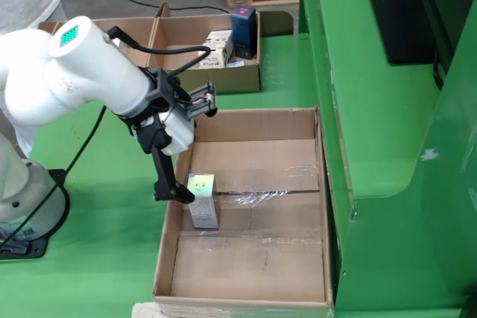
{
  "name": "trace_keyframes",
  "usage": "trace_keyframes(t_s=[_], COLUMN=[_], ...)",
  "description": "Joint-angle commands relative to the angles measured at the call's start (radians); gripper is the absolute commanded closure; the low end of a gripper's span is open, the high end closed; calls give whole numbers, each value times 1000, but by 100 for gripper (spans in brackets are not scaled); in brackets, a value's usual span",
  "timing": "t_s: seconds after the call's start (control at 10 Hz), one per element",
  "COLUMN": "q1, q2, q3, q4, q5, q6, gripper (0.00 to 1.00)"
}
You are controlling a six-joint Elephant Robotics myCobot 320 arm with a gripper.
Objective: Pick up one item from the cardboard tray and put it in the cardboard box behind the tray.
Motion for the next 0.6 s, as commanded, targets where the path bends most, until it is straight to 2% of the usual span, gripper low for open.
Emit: trace_keyframes(t_s=[0.0, 0.5], q1=[-24, -54], q2=[-69, -116], q3=[93, 77], q4=[-4, 35], q5=[26, 58], q6=[-4, -18], gripper=[0, 0])
